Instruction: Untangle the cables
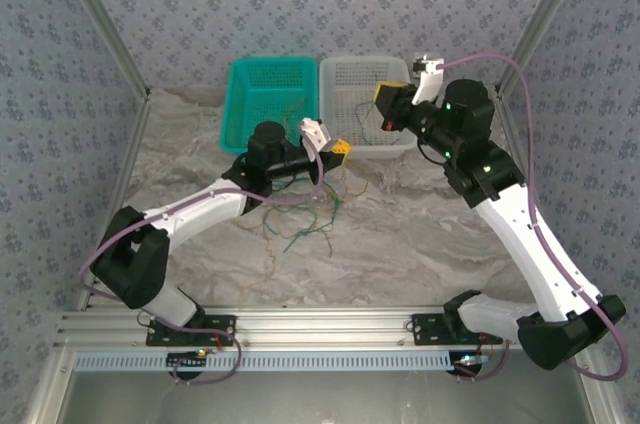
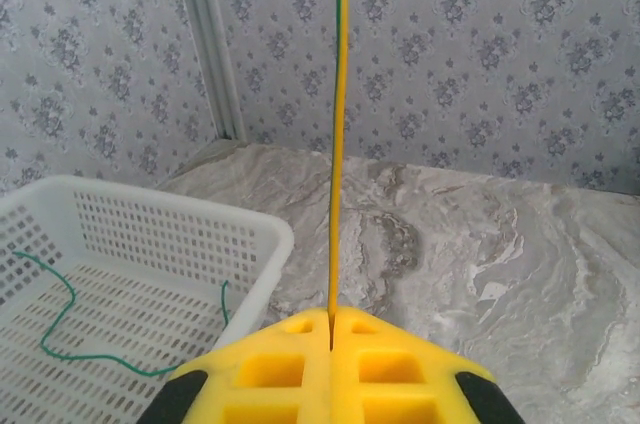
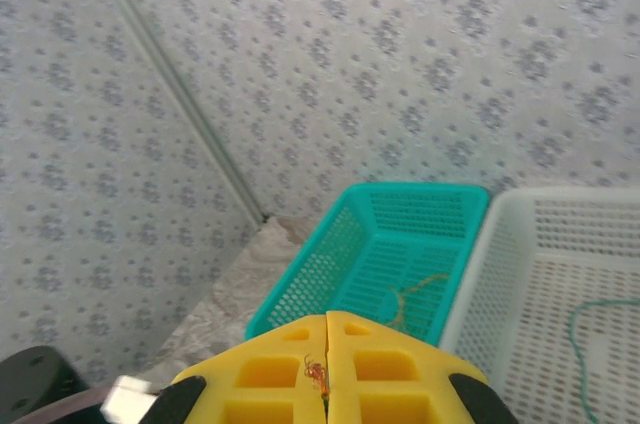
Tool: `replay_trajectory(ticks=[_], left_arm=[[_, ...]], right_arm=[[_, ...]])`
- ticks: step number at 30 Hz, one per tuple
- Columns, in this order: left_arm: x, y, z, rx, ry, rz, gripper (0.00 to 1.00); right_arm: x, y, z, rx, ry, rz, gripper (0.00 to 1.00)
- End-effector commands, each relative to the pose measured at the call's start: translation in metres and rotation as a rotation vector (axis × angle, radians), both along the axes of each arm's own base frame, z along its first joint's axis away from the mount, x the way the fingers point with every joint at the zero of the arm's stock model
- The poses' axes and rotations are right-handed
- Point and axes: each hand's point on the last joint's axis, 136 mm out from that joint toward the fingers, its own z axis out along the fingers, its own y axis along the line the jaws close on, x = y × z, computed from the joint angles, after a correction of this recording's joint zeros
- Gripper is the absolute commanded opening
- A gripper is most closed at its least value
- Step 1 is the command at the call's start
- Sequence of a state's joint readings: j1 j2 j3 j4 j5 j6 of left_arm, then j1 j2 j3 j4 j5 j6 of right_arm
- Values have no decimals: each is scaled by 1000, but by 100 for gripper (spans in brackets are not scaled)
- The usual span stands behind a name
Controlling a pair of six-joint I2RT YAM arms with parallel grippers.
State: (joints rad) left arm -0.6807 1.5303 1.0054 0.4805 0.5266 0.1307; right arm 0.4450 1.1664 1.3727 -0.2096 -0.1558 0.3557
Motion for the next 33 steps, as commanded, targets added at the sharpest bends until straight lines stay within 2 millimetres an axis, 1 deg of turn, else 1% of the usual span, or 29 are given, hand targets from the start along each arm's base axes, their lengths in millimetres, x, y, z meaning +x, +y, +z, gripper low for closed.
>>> replay_trajectory(ticks=[1, 10, 12, 15, 16, 17, 18, 20, 23, 25, 26, 27, 29, 32, 33], left_arm=[[-3, 13, 8, -15, -14, 34, 0], [1, 32, 10, -20, 0, 83, 0], [3, 34, 9, -15, 8, 90, 5], [5, 34, 8, -15, 7, 90, 9], [5, 34, 8, -15, 8, 88, 13], [4, 33, 8, -16, 7, 85, 22], [4, 33, 7, -15, 10, 83, 26], [5, 33, 7, -15, 11, 82, 29], [6, 33, 5, -11, 10, 85, 37], [6, 32, 4, -11, 12, 83, 45], [6, 32, 4, -11, 13, 82, 46], [6, 32, 4, -11, 14, 81, 46], [7, 32, 3, -8, 14, 82, 53], [7, 31, 1, -4, 10, 78, 54], [6, 30, 2, -4, 11, 70, 60]], right_arm=[[4, -25, 8, 29, -22, -101, 0], [8, -59, 3, 7, -16, -214, 0], [8, -63, 3, 17, -17, -220, 0], [7, -60, 2, 30, -14, -200, 0], [8, -58, 1, 31, -12, -192, 0], [7, -56, 1, 36, -11, -181, 0], [7, -53, 2, 41, -10, -164, 0], [7, -48, 2, 51, -11, -138, 0], [6, -38, 4, 63, -15, -94, 0], [4, -32, 4, 64, -15, -74, 0], [4, -30, 4, 60, -16, -68, 0], [4, -29, 4, 56, -18, -68, 0], [4, -28, 4, 48, -20, -67, 0], [4, -30, 4, 42, -21, -74, 0], [4, -30, 5, 43, -21, -74, 0]])
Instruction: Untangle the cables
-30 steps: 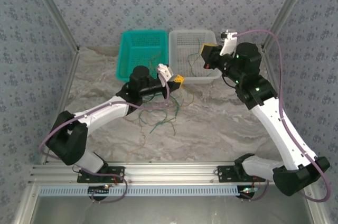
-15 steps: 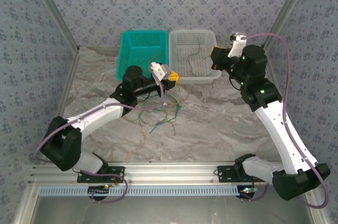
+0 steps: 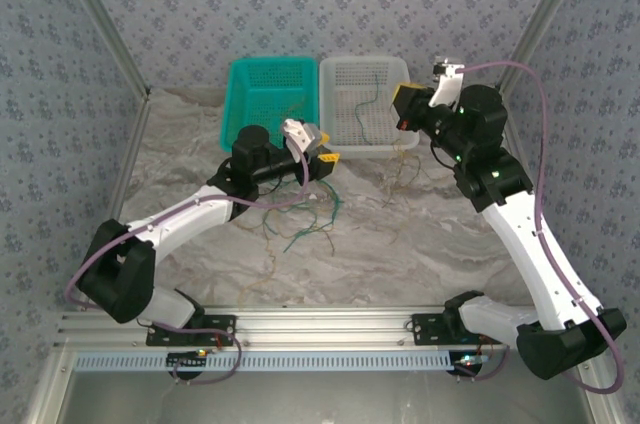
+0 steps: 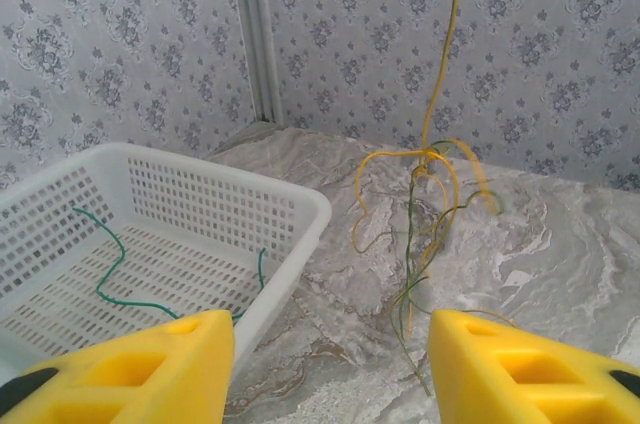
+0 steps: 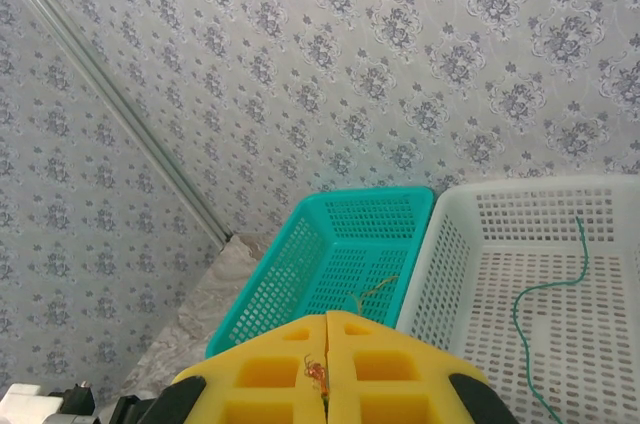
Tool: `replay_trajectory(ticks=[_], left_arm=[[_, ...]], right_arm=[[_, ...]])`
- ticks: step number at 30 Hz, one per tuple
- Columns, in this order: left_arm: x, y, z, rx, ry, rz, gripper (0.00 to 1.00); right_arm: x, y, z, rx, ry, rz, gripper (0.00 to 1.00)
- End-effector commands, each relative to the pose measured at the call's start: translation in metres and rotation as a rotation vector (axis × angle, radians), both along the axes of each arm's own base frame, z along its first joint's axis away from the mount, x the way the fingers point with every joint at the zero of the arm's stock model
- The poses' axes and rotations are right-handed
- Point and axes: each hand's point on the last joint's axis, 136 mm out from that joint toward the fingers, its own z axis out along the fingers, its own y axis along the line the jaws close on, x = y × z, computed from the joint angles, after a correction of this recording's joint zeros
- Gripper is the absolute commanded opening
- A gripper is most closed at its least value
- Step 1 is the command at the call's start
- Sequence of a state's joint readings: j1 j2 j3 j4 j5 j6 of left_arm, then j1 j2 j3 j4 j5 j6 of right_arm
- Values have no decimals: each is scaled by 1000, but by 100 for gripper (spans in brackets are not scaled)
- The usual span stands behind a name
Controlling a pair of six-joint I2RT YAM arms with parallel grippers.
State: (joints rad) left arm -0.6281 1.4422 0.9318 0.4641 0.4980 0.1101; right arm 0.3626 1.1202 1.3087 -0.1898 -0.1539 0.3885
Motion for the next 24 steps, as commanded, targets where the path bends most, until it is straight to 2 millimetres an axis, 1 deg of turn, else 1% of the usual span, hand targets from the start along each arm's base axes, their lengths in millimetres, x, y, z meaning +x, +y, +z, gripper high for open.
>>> replay_trajectory(ticks=[1, 6, 9, 12, 17, 21, 24], left_arm=[[0, -3, 2, -3, -6, -20, 63], [-8, -11, 5, -11, 0, -64, 69], [-16, -22, 2, -1, -2, -91, 69], [-19, -31, -3, -4, 10, -110, 70], [-24, -46, 0, -35, 14, -153, 70], [-22, -59, 0, -38, 21, -168, 70], [-14, -64, 0, -59, 22, -154, 70]], right_arm=[[-2, 2, 15, 16, -40, 13, 0], [-2, 4, 15, 25, -39, 6, 0], [-1, 5, 16, 35, -35, 0, 0], [-2, 10, 16, 41, -33, 11, 0], [0, 19, 13, 43, -21, 18, 0], [2, 27, 9, 52, -6, 28, 0], [3, 31, 7, 54, -3, 33, 0]])
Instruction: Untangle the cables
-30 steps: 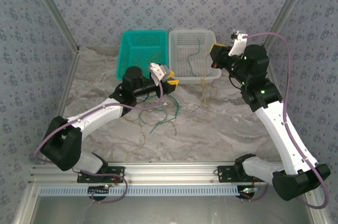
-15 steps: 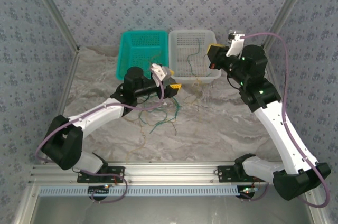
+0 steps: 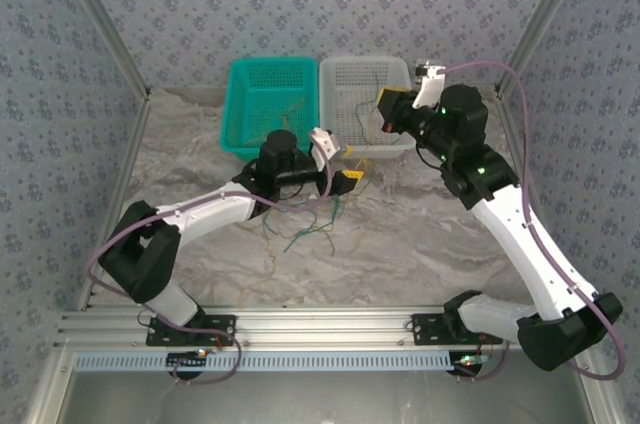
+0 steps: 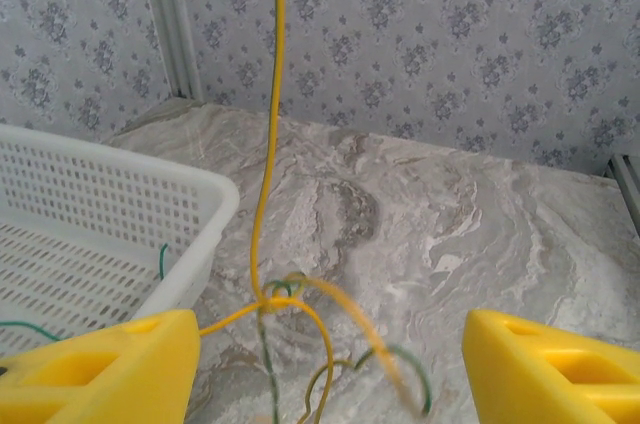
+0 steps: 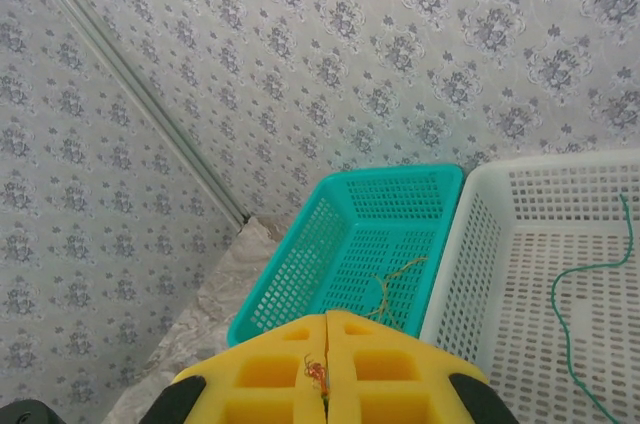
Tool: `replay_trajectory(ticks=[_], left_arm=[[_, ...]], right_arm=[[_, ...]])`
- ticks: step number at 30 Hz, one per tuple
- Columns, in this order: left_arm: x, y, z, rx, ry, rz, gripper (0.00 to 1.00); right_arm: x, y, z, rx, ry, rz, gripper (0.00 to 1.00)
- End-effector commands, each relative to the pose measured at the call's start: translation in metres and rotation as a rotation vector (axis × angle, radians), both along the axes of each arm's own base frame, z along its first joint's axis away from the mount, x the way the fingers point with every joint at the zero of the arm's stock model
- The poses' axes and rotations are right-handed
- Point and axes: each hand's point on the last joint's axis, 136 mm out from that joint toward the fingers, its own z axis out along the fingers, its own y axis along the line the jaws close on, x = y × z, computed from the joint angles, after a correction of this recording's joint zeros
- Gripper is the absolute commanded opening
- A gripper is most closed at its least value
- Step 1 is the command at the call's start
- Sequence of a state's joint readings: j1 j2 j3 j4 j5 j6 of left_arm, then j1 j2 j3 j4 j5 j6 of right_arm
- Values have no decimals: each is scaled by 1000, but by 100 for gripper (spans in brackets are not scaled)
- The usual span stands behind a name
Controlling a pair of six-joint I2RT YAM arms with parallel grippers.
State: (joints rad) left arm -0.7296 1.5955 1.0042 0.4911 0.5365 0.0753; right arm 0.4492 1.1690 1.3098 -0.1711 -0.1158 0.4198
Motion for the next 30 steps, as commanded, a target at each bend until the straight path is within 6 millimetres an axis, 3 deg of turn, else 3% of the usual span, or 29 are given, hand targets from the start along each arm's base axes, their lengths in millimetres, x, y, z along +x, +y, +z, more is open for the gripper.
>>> replay_trajectory(ticks=[1, 5, 11, 17, 20, 22, 23, 30], left_arm=[[4, -12, 28, -88, -47, -21, 70], [3, -18, 31, -106, -39, -52, 67], [4, -19, 19, -81, -28, -44, 43], [6, -13, 5, -37, -16, -9, 43], [7, -8, 2, -35, -19, 12, 25], [8, -5, 3, -36, -23, 26, 3], [8, -4, 4, -39, -25, 32, 0], [8, 10, 14, -49, -38, 60, 0]], right_arm=[[1, 1, 19, 44, -41, -15, 0], [3, -3, 17, 37, -37, -42, 0], [3, -6, 18, 40, -38, -60, 0], [1, -15, 21, 34, -56, -92, 0], [2, -19, 20, 30, -54, -104, 0], [3, -23, 19, 21, -51, -120, 0], [3, -25, 19, 17, -53, -128, 0], [5, -52, 14, -10, -46, -218, 0]])
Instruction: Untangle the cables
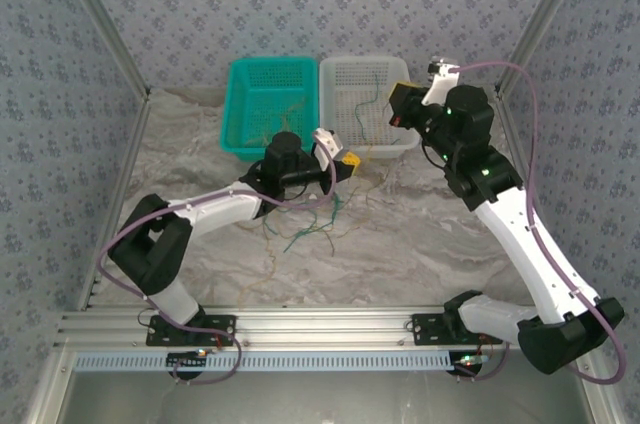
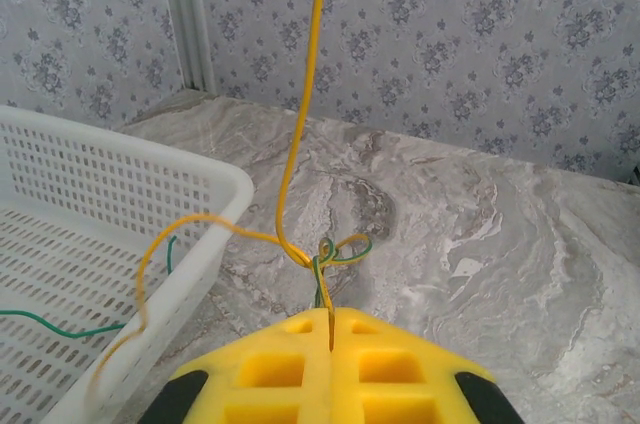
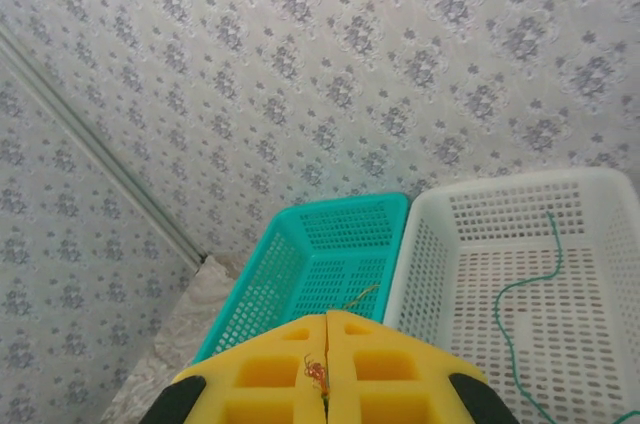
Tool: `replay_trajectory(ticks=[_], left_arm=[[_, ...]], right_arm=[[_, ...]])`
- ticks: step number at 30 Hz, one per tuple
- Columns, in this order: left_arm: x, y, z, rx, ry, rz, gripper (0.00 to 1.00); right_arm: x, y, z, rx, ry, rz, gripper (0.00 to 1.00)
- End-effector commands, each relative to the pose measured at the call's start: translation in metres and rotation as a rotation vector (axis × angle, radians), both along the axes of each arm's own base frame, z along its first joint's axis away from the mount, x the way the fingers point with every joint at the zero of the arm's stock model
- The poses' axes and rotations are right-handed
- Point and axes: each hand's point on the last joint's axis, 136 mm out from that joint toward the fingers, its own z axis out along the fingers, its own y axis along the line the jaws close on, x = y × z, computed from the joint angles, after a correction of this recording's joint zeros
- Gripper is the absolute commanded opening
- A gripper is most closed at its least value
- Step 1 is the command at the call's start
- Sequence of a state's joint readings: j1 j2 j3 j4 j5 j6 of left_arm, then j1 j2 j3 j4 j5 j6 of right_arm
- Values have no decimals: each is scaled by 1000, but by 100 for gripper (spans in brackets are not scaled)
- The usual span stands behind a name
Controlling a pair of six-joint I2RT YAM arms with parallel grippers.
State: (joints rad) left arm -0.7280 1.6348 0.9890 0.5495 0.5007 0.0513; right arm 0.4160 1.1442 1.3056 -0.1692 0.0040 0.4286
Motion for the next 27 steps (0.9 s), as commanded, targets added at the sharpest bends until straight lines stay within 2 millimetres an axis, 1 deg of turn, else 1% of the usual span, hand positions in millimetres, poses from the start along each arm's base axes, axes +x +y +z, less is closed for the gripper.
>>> replay_trajectory(ticks=[1, 2, 3, 4, 8, 11, 15, 20, 22, 24, 25, 27], left_arm=[[-1, 15, 28, -48, -54, 29, 0], [-1, 20, 34, -63, -57, 40, 0], [1, 27, 35, -75, -51, 55, 0], [2, 34, 43, -96, -53, 70, 0], [9, 67, 55, -145, -46, 133, 0], [10, 89, 65, -155, -62, 181, 0], [11, 114, 73, -143, -92, 239, 0], [17, 147, 87, -186, -115, 328, 0], [19, 160, 97, -211, -126, 362, 0], [23, 175, 111, -248, -139, 414, 0], [24, 180, 119, -267, -145, 430, 0], [27, 191, 136, -302, -154, 468, 0]], right_arm=[[-4, -25, 6, -28, -21, -89, 0], [-3, -33, 3, -39, -12, -121, 0], [-3, -41, 1, -46, -7, -149, 0], [-2, -50, -1, -50, 1, -178, 0], [-3, -90, -9, -34, 30, -300, 0], [-7, -116, -14, -16, 51, -383, 0], [-14, -150, -20, 10, 75, -477, 0], [-27, -184, -21, 56, 76, -574, 0], [-33, -195, -20, 70, 73, -611, 0], [-41, -205, -14, 96, 55, -644, 0], [-42, -210, -28, 97, 83, -664, 0], [-49, -220, -30, 118, 88, -706, 0]])
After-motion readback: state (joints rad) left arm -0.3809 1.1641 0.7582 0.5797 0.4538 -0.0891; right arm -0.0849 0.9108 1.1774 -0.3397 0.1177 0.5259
